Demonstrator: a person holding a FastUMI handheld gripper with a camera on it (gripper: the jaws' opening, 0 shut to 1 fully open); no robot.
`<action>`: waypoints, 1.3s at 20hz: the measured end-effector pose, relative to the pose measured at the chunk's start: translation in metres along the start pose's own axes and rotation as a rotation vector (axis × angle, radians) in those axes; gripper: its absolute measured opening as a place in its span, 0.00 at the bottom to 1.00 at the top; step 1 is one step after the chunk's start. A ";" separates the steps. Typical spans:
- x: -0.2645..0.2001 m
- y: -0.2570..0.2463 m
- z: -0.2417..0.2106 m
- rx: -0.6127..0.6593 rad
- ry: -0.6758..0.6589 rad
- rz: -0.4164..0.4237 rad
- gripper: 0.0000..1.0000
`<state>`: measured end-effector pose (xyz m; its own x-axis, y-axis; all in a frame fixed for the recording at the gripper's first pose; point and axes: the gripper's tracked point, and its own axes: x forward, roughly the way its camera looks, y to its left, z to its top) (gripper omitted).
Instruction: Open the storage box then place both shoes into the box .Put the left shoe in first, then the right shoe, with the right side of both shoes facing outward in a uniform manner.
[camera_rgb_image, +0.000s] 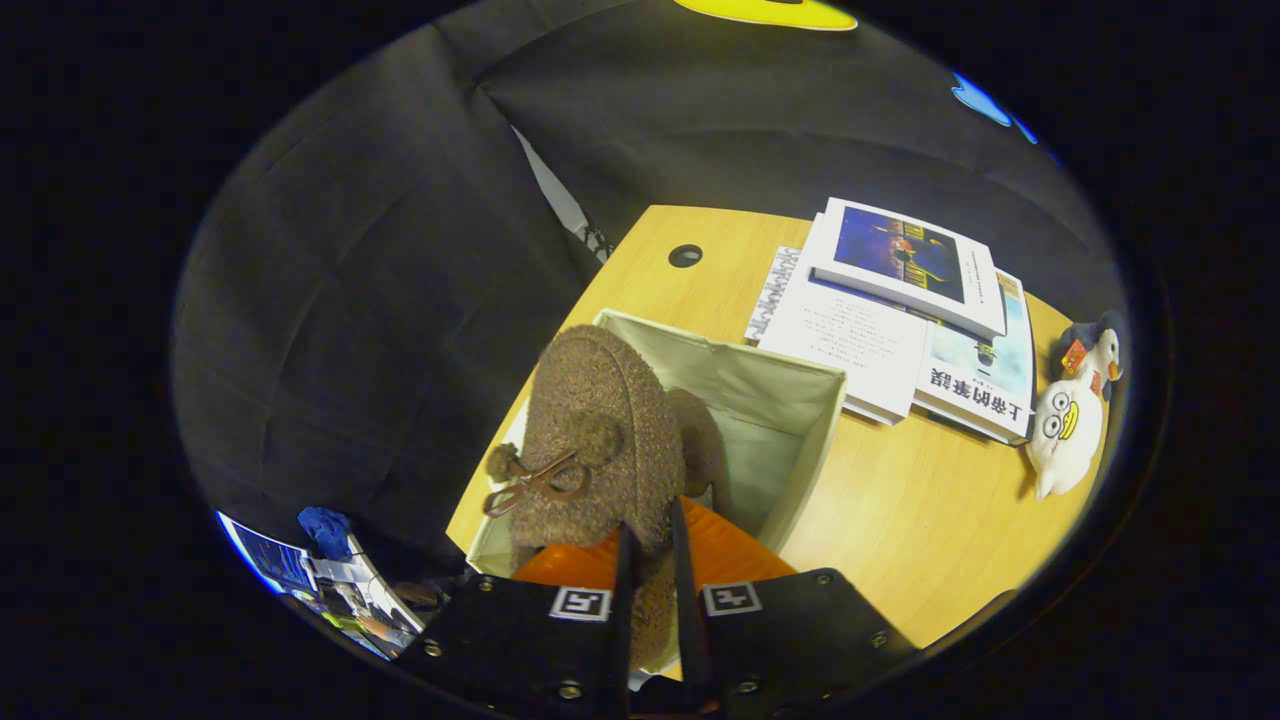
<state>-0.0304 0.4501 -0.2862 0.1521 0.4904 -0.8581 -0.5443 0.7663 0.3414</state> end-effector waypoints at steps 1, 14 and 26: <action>-0.003 -0.003 0.002 -0.007 -0.017 -0.013 0.26; -0.146 -0.108 0.015 -0.067 -0.482 -0.115 0.98; -0.359 -0.230 -0.019 0.015 -1.021 -0.457 0.98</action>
<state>0.0245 0.0896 -0.0644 0.9451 0.2665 -0.1890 -0.2546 0.9633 0.0851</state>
